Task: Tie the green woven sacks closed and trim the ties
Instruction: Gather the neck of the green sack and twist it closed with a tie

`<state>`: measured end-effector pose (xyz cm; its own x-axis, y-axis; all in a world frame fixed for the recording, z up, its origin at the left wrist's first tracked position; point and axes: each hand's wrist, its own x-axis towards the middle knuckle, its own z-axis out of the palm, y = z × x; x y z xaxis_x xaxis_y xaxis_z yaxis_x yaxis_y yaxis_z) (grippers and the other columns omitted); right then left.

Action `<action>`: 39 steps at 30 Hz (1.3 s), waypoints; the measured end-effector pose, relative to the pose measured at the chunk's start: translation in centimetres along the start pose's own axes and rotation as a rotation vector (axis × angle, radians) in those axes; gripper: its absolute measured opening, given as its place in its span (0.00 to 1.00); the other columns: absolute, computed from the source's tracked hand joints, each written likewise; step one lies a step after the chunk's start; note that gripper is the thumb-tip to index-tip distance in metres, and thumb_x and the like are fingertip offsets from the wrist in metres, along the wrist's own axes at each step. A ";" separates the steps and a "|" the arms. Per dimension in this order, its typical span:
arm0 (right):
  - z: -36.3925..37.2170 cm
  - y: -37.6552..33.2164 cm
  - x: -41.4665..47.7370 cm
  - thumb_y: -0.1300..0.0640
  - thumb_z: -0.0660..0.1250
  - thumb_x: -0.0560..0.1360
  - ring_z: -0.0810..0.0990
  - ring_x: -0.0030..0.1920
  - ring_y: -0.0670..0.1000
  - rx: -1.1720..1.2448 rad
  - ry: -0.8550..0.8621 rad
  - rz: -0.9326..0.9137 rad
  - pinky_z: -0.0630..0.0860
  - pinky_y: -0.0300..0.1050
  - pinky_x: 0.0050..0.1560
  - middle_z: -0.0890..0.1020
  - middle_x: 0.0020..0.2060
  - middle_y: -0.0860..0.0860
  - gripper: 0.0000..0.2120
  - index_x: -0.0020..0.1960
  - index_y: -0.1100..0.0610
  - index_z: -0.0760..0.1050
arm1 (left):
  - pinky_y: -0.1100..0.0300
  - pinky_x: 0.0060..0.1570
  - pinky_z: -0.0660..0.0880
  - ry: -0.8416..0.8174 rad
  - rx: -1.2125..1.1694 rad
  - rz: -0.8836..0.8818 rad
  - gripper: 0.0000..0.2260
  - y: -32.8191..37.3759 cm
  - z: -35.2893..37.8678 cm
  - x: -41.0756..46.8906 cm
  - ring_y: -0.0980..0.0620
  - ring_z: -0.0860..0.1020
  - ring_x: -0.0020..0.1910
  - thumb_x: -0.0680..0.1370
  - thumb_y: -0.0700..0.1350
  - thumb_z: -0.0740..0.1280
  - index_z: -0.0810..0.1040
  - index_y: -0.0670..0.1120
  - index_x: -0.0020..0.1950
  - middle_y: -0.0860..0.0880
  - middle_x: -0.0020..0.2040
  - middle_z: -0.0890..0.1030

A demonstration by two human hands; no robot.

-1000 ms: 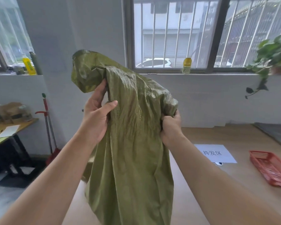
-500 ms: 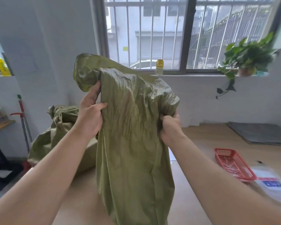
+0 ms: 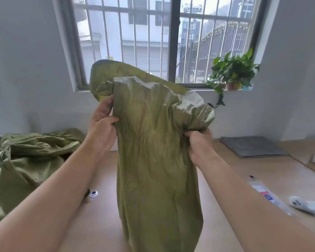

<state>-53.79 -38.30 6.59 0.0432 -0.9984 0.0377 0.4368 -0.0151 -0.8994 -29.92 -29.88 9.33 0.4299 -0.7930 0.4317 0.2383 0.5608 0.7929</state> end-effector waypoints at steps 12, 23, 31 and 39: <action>-9.1 0.5 3.5 0.56 0.77 0.75 0.89 0.48 0.57 -0.166 -0.214 0.110 0.84 0.49 0.41 0.88 0.52 0.58 0.17 0.61 0.58 0.81 | 0.57 0.35 0.83 0.285 0.239 -0.261 0.16 -6.9 0.4 -5.6 0.48 0.85 0.42 0.79 0.30 0.66 0.68 0.42 0.63 0.41 0.54 0.81; -10.2 1.4 4.3 0.68 0.64 0.81 0.83 0.62 0.64 -0.177 -0.685 0.400 0.83 0.55 0.55 0.82 0.64 0.66 0.16 0.69 0.66 0.76 | 0.50 0.63 0.78 0.125 0.329 -0.216 0.14 -6.8 3.1 -6.4 0.44 0.82 0.62 0.85 0.36 0.61 0.79 0.45 0.67 0.44 0.61 0.85; -7.7 -2.8 8.0 0.76 0.69 0.74 0.85 0.53 0.59 -0.189 -0.180 -0.024 0.83 0.55 0.54 0.86 0.49 0.56 0.18 0.59 0.58 0.78 | 0.55 0.56 0.80 0.182 0.535 -0.001 0.23 -1.7 3.9 -1.7 0.49 0.82 0.57 0.82 0.26 0.55 0.78 0.48 0.65 0.48 0.58 0.84; -10.5 -1.9 5.9 0.78 0.65 0.72 0.85 0.47 0.54 -0.336 -0.171 -0.078 0.82 0.46 0.47 0.87 0.46 0.55 0.20 0.52 0.55 0.81 | 0.54 0.40 0.74 0.273 0.402 -0.176 0.31 -2.4 2.2 -2.7 0.49 0.77 0.40 0.75 0.24 0.54 0.75 0.58 0.60 0.49 0.48 0.83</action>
<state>-63.79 -44.74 3.97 0.1834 -0.9702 0.1581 0.1273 -0.1360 -0.9825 -33.57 -29.60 7.14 0.6382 -0.7458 0.1913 -0.0026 0.2464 0.9692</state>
